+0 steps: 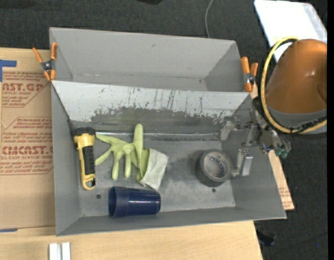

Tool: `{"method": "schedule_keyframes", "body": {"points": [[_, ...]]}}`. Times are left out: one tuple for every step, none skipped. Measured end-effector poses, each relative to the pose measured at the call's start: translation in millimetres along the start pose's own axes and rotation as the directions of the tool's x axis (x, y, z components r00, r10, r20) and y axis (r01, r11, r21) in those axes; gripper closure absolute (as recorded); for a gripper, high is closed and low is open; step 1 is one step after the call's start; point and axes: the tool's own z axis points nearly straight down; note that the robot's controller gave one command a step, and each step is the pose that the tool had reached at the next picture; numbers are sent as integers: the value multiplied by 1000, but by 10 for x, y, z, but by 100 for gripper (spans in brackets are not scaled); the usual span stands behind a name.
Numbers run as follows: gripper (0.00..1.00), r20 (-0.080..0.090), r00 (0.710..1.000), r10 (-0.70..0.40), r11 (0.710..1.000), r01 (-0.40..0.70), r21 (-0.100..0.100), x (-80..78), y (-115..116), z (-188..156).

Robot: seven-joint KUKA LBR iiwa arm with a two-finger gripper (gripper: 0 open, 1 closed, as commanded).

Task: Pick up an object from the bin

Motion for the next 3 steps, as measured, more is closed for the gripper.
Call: {"method": "schedule_keyframes", "body": {"points": [[0, 4, 998, 65, 998, -65, -1, -63, 49, 709], [0, 15, 997, 82, 997, -82, 0, -443, -96, 1248], [0, 7, 993, 121, 993, -121, -3, -359, -112, 1540]]}}
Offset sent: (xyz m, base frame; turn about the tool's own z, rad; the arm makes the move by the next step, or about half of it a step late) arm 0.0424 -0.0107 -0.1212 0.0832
